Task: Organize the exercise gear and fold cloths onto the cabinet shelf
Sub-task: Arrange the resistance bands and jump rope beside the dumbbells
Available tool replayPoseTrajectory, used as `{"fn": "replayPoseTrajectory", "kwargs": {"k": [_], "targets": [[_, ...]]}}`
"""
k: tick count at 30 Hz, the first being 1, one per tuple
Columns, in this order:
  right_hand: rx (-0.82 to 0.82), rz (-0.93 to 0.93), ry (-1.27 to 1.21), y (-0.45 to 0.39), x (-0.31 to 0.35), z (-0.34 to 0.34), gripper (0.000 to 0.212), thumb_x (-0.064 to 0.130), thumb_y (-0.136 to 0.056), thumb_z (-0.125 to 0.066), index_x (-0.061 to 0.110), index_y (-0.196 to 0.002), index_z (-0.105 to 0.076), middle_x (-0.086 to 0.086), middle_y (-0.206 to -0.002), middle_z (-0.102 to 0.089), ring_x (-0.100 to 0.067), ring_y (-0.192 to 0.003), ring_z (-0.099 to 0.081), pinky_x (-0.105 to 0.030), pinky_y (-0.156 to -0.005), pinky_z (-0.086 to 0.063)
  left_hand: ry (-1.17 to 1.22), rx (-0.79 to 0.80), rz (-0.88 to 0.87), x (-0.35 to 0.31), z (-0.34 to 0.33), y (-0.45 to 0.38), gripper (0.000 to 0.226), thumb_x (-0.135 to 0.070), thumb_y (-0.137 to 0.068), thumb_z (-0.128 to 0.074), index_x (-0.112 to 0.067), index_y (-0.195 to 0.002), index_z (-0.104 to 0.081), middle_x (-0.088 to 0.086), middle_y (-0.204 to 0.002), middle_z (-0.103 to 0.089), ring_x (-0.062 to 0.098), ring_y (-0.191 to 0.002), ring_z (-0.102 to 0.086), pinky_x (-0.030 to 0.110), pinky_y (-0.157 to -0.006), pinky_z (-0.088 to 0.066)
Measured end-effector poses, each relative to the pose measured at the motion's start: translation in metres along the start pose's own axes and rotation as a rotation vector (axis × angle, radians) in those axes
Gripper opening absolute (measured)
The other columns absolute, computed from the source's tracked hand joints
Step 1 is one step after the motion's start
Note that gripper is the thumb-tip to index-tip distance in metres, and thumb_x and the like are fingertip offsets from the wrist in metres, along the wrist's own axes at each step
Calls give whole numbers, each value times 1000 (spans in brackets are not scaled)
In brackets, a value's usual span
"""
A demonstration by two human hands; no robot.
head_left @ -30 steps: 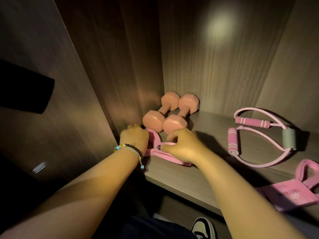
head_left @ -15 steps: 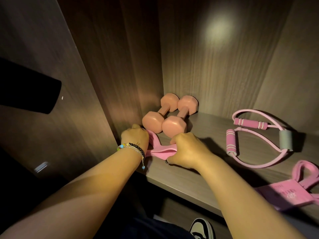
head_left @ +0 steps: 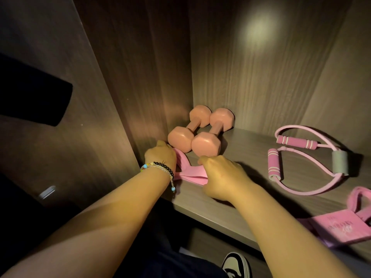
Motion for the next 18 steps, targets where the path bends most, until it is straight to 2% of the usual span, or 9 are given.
{"fn": "replayPoseTrajectory", "kwargs": {"k": [3,6,8,11,13,15,18], "targets": [[-124,26,-45,1,2,12,38,11,-79,-68,17,-113,-54,-1,-97,-60,-25,-89,-61,-32,-65,-44,-26,15,4,0,1,-2,36,-12,-96,-46,-7,-131,-47,9,-126,-46,23,-105,-62,30,-68,-38],[-197,16,-48,1,1,20,44,2,-79,-64,17,-120,-55,-4,-107,-62,-28,-93,-61,-36,-72,-49,-21,10,-24,5,9,-6,36,-18,-87,-57,-15,-123,-56,5,-121,-58,23,-106,-62,31,-70,-39],[-137,-34,-66,0,-5,17,45,1,-80,-65,16,-121,-55,-5,-110,-61,-27,-94,-60,-37,-75,-52,7,0,-33,8,15,-6,32,-18,-84,-58,-19,-116,-62,1,-115,-64,23,-104,-63,31,-69,-39],[-7,-99,-110,0,-12,8,36,10,-80,-70,15,-113,-56,-3,-104,-59,-21,-87,-58,-34,-69,-52,4,3,-45,6,14,-2,29,-17,-85,-57,-20,-113,-63,0,-111,-66,23,-101,-64,30,-67,-40],[44,-136,-137,0,-15,3,38,16,-76,-75,15,-107,-53,-2,-98,-58,-20,-84,-58,-32,-65,-50,1,-3,-47,6,14,-1,27,-16,-85,-57,-19,-111,-64,0,-108,-66,22,-97,-65,30,-65,-40],[104,-173,-128,-1,-18,-2,41,14,-75,-77,15,-107,-52,-3,-98,-58,-21,-85,-59,-32,-65,-49,2,-6,-53,8,16,0,27,-18,-84,-58,-20,-110,-64,0,-106,-66,23,-95,-65,30,-64,-40],[149,-195,-90,-1,-20,-8,31,8,-79,-70,12,-107,-56,-4,-97,-60,-21,-85,-60,-30,-64,-48,6,-1,-56,8,18,2,26,-18,-83,-59,-20,-108,-65,0,-105,-66,23,-95,-65,30,-63,-40]]}}
Point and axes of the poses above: each hand's wrist, its own y-axis away from the middle knuckle, its own z-axis out of the back of the hand, x = y × z, the point moved 6 cm from there along -y, towards the middle knuckle
